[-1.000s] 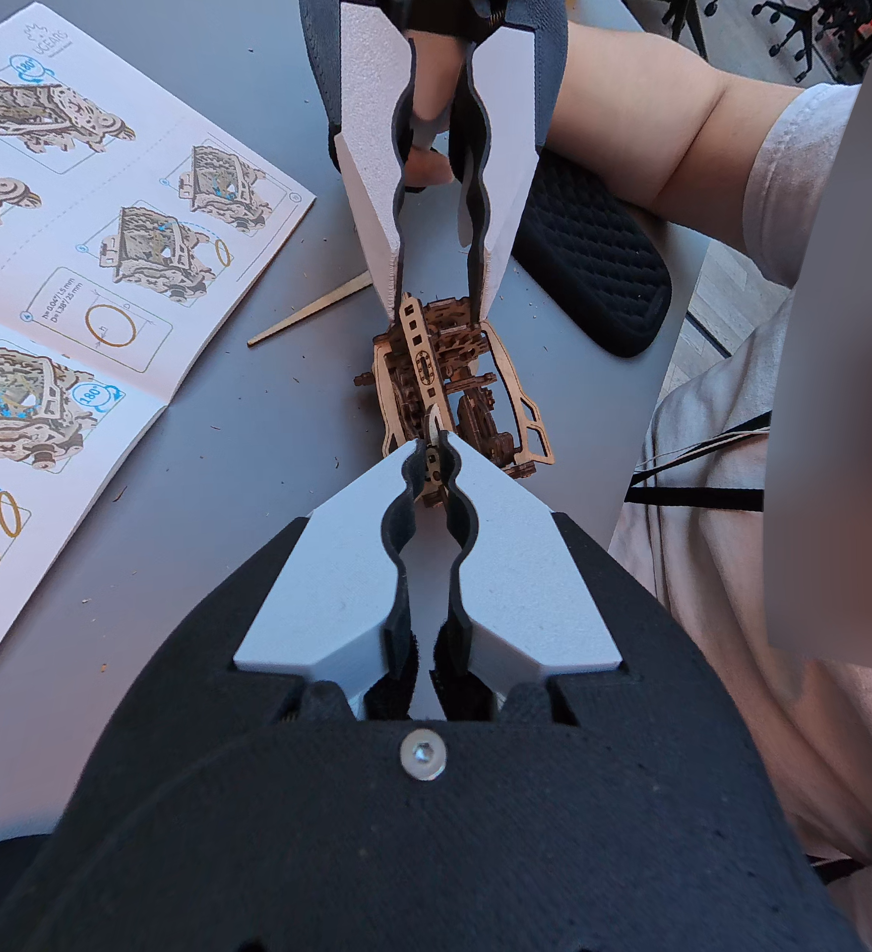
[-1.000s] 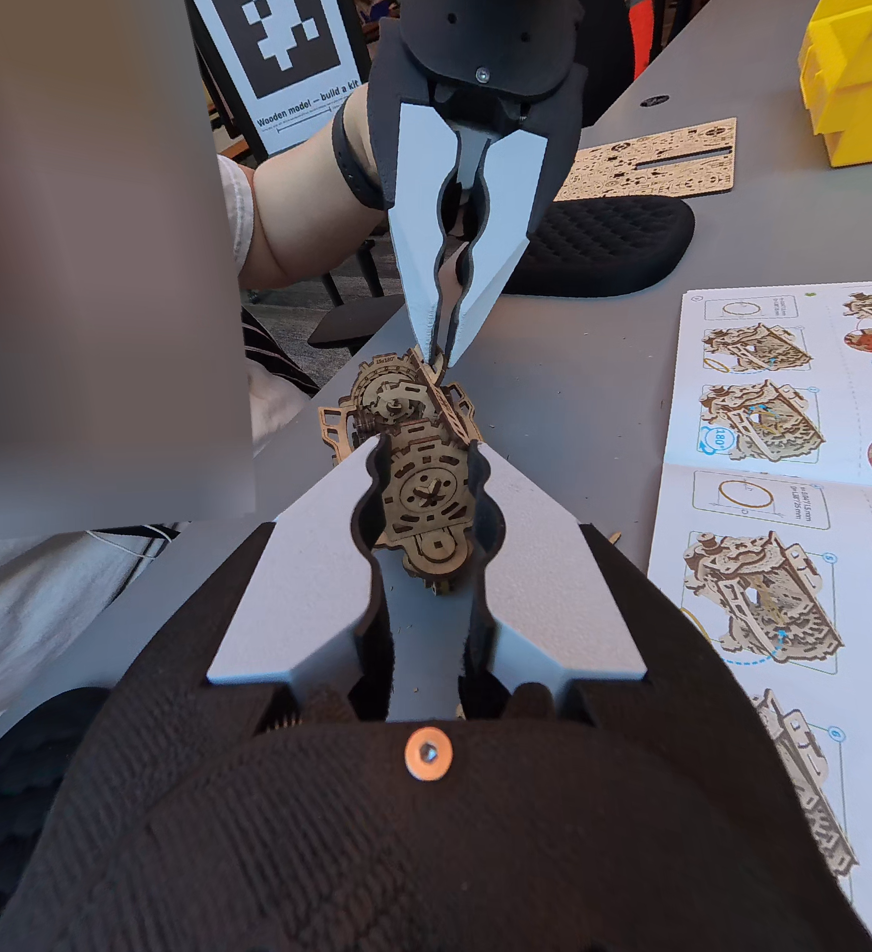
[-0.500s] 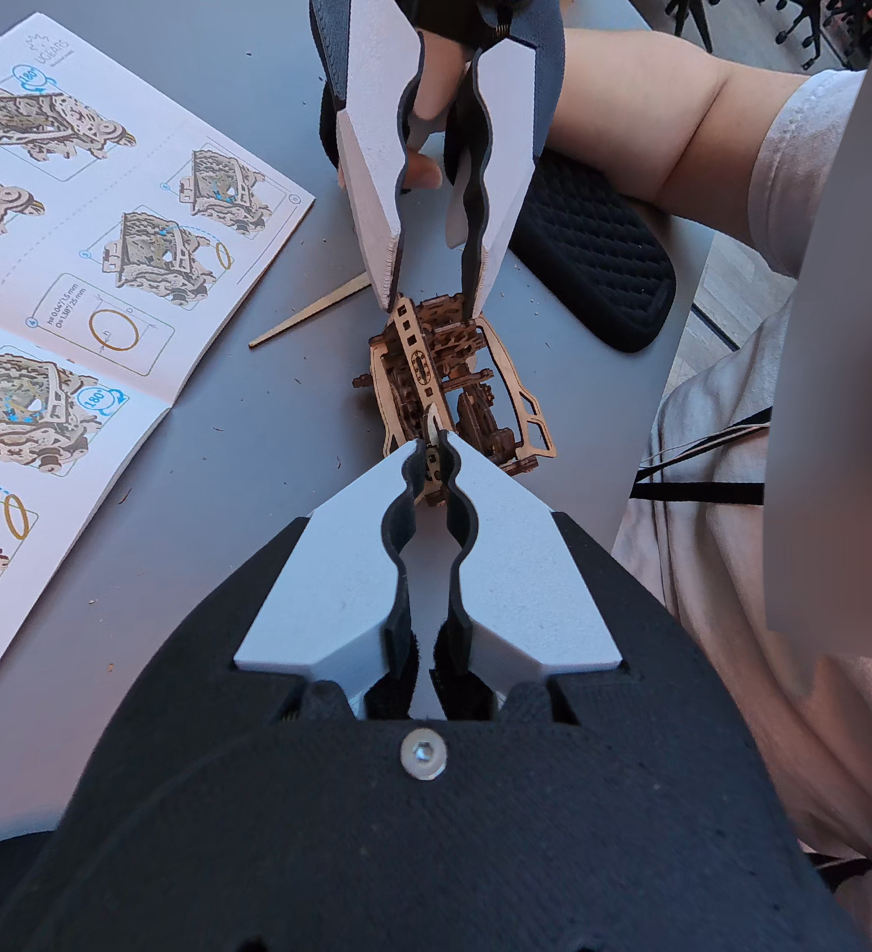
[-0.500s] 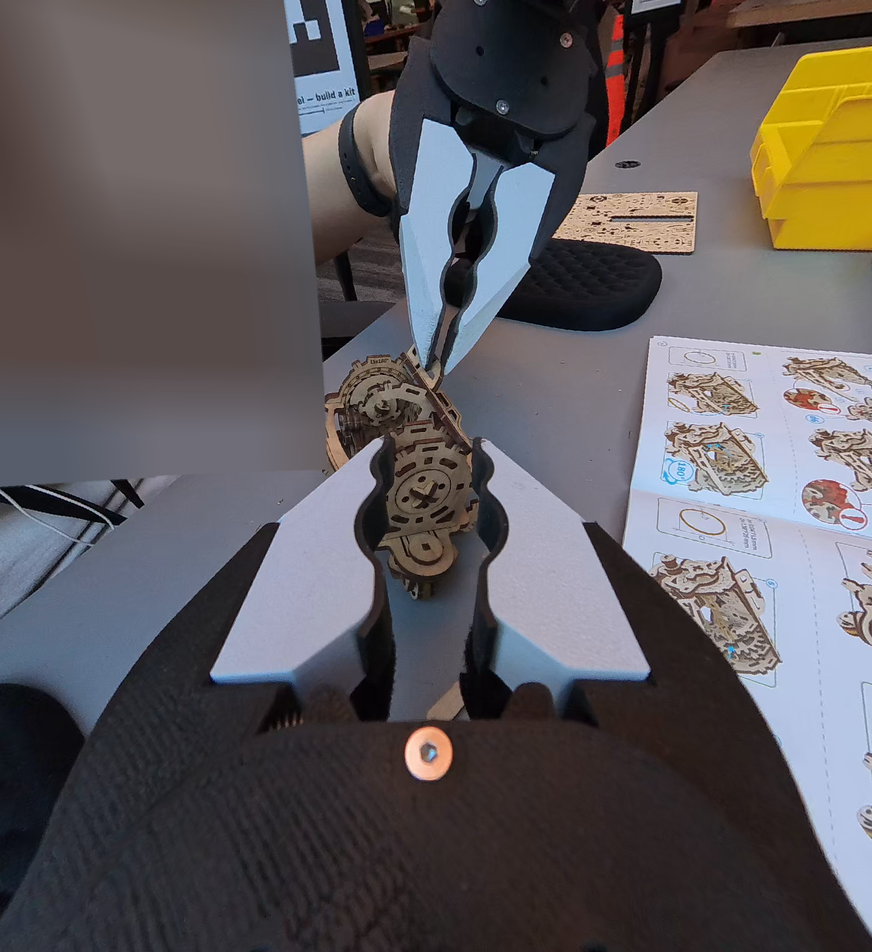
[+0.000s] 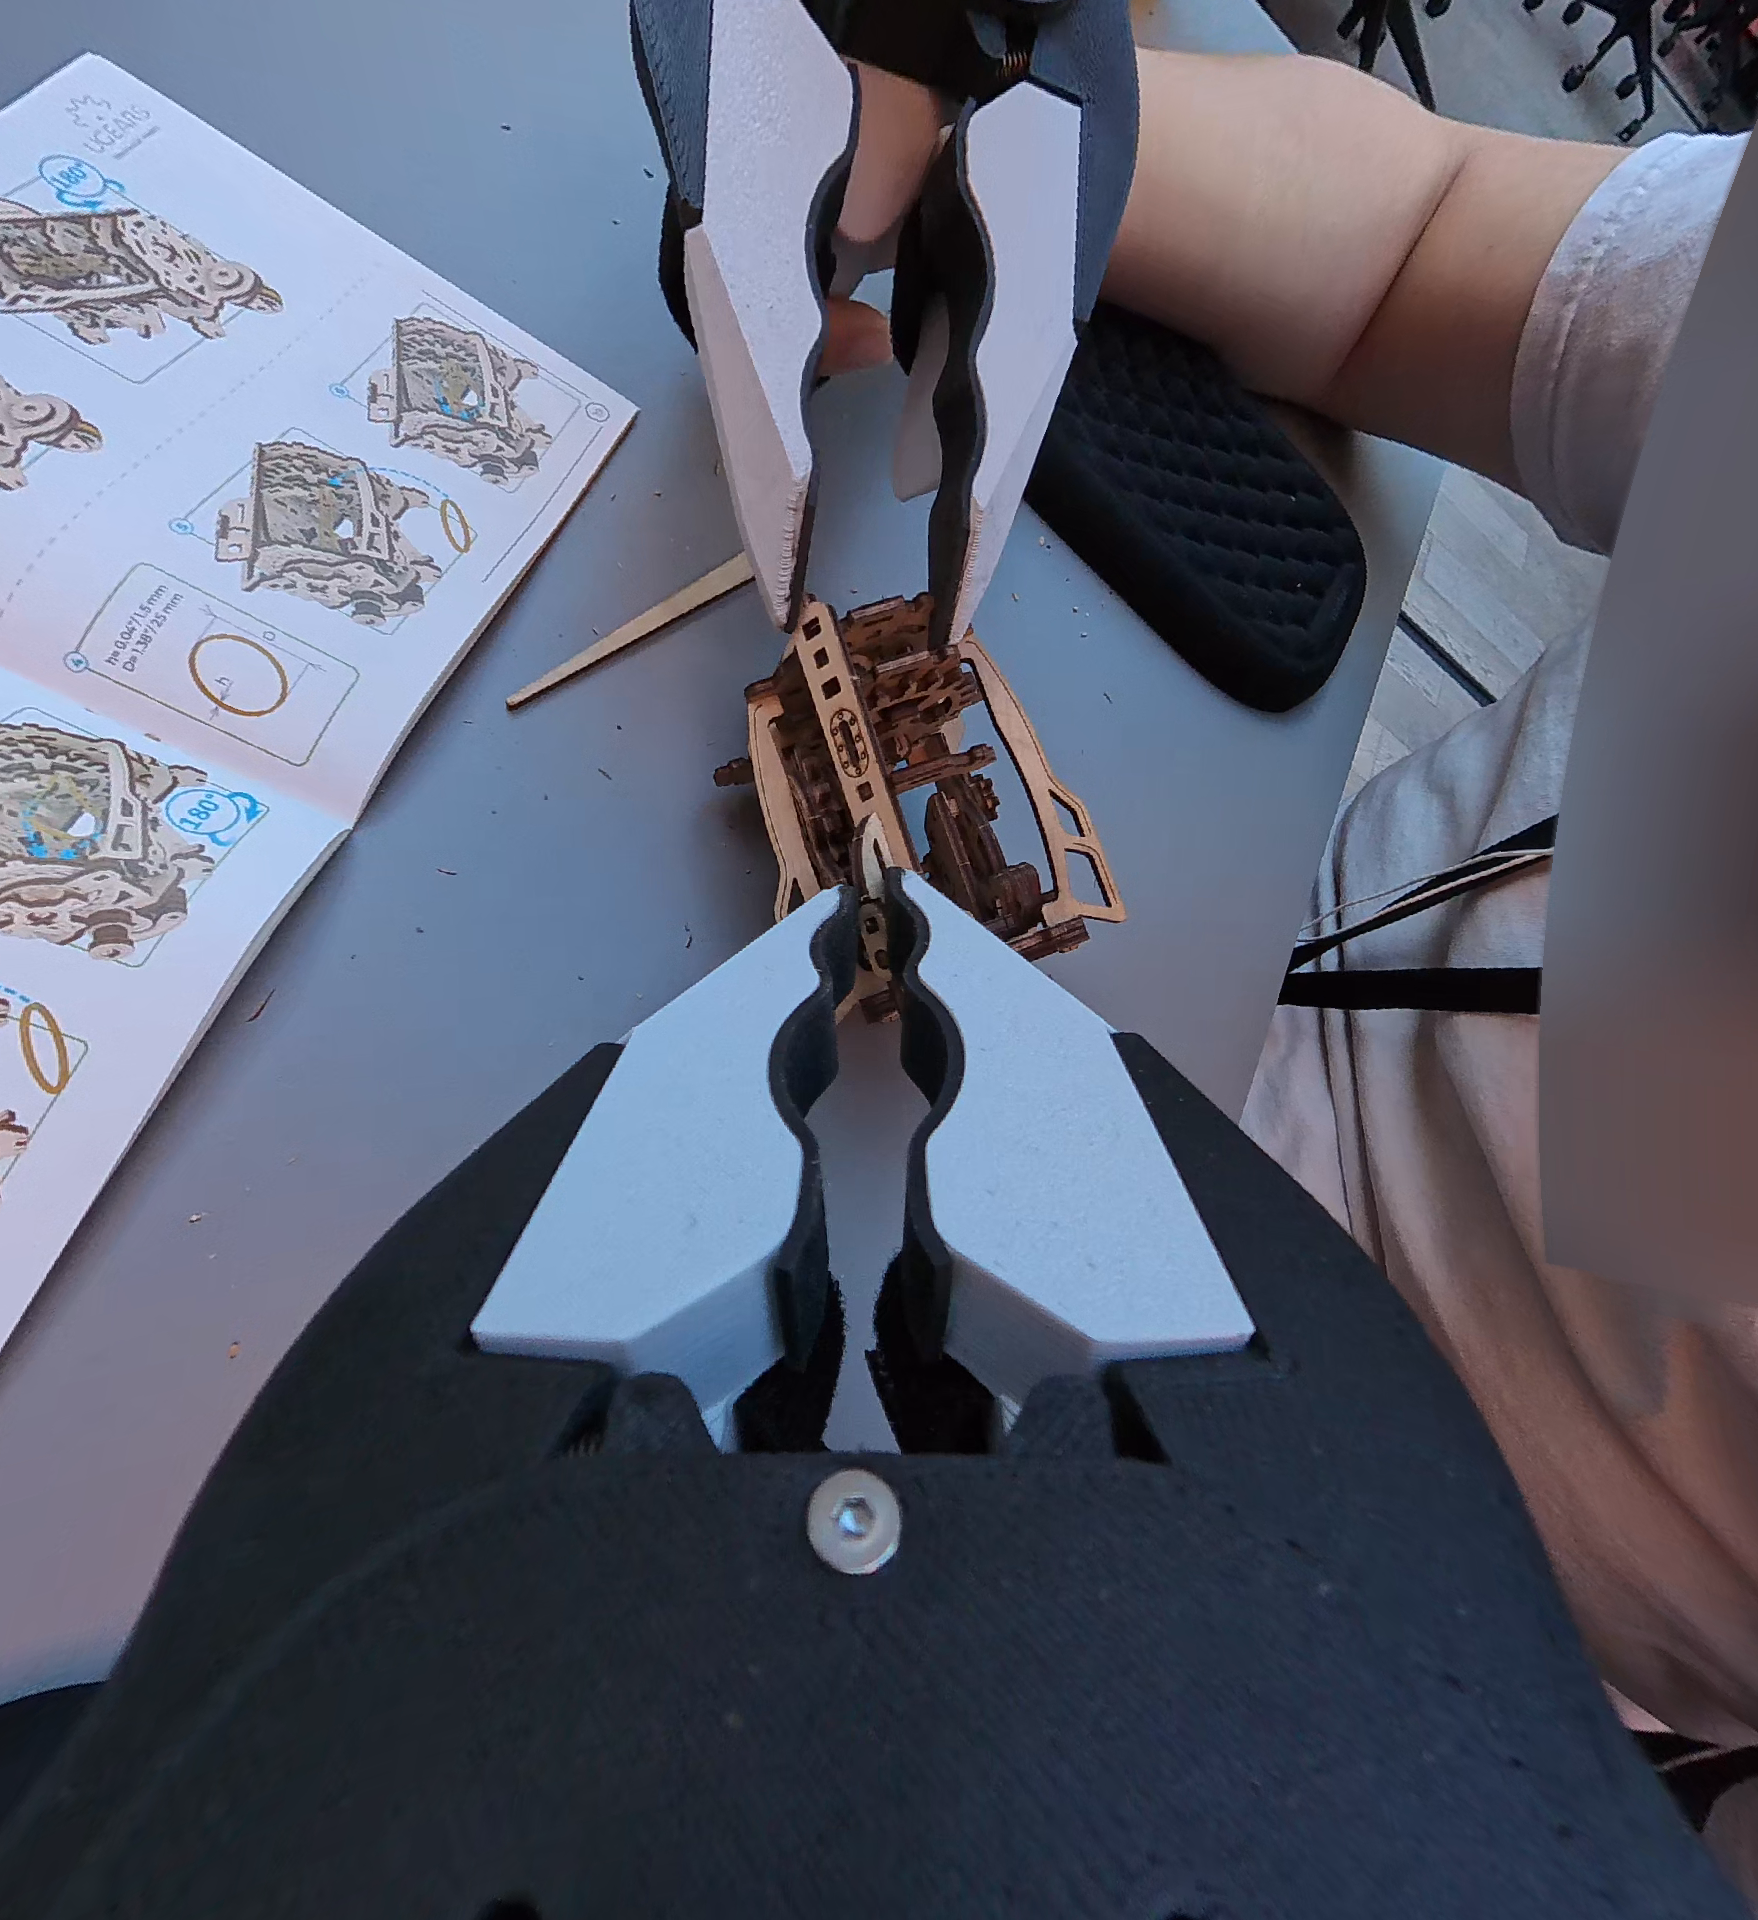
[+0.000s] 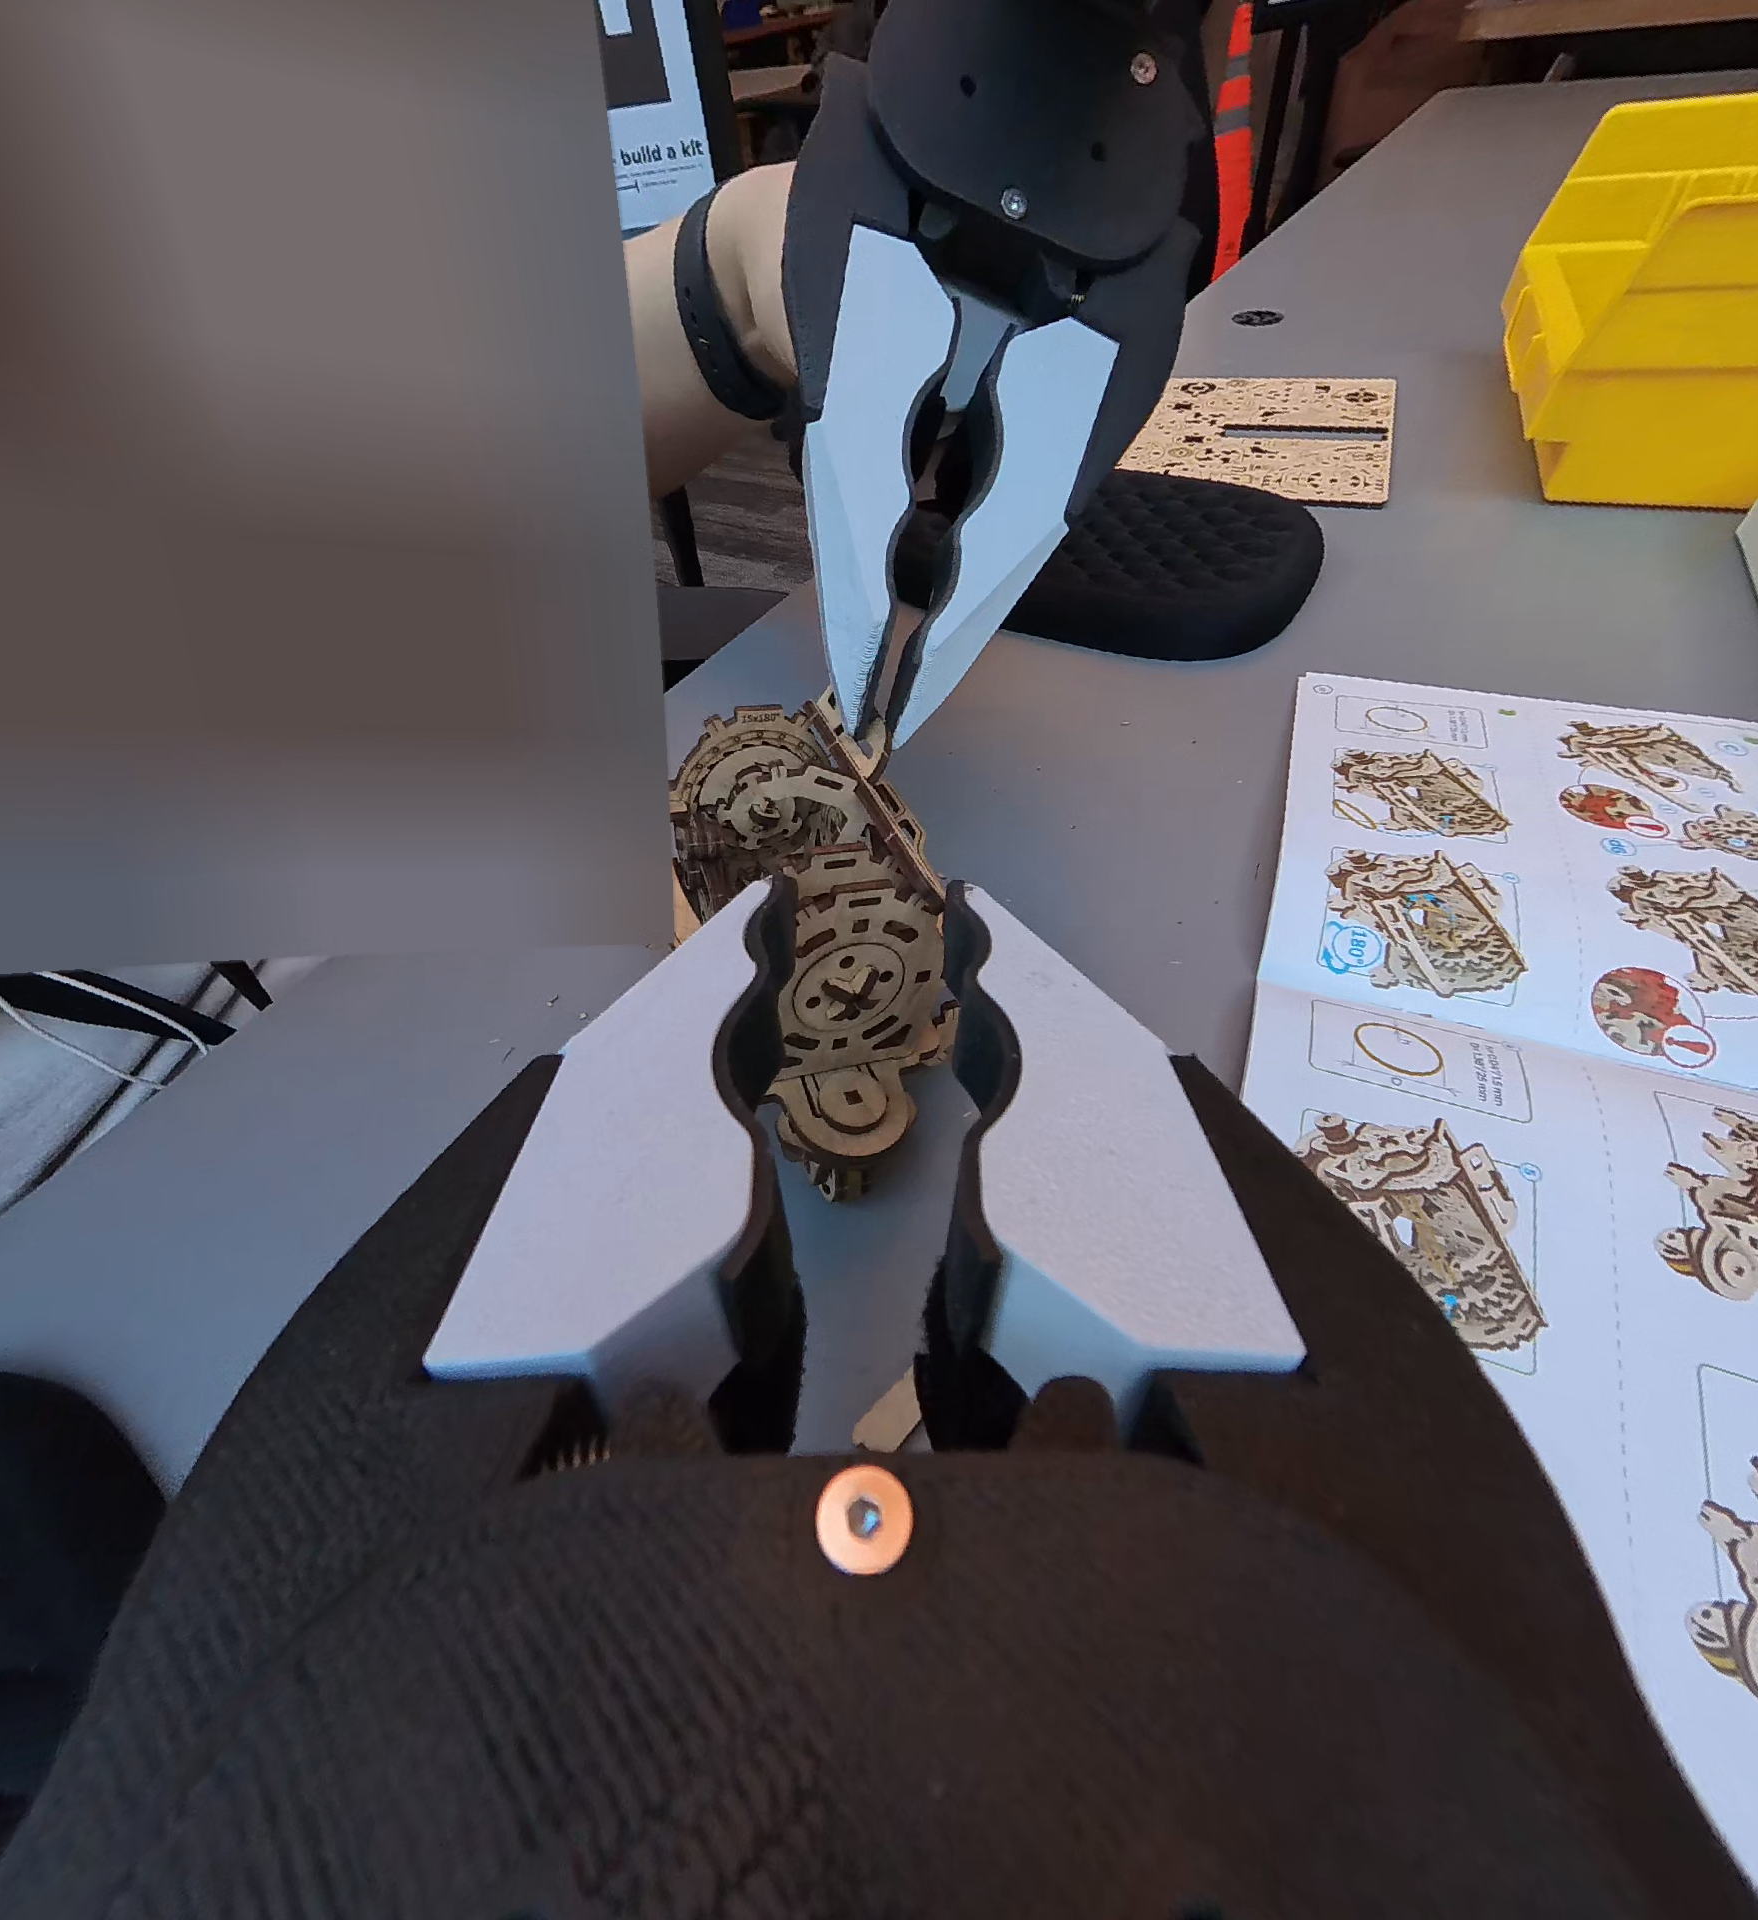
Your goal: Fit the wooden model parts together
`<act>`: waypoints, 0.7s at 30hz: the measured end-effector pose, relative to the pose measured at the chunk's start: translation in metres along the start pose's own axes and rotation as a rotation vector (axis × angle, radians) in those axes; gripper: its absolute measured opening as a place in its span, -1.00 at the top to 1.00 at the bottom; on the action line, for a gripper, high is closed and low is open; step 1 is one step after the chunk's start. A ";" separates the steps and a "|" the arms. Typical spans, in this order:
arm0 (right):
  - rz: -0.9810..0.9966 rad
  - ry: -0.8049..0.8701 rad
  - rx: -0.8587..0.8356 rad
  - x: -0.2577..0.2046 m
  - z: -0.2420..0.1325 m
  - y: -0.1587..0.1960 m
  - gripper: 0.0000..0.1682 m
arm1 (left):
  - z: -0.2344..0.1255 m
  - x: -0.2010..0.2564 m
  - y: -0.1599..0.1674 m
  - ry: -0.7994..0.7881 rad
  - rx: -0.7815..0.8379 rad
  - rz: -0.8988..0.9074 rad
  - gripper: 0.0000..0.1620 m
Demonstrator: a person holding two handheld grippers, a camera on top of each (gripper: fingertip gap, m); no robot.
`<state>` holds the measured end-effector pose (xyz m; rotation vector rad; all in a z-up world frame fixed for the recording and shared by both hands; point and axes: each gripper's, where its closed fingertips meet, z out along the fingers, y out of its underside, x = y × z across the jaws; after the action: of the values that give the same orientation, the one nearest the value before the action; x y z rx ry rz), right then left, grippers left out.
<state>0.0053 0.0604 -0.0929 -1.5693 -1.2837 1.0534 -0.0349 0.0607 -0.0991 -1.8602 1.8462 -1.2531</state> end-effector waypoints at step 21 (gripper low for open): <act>-0.077 -0.011 -0.008 -0.005 0.000 -0.002 0.67 | 0.001 0.002 -0.001 -0.009 -0.004 0.042 0.97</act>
<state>0.0040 0.0557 -0.0906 -1.5096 -1.3471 1.0107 -0.0341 0.0583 -0.0984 -1.8168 1.8743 -1.2266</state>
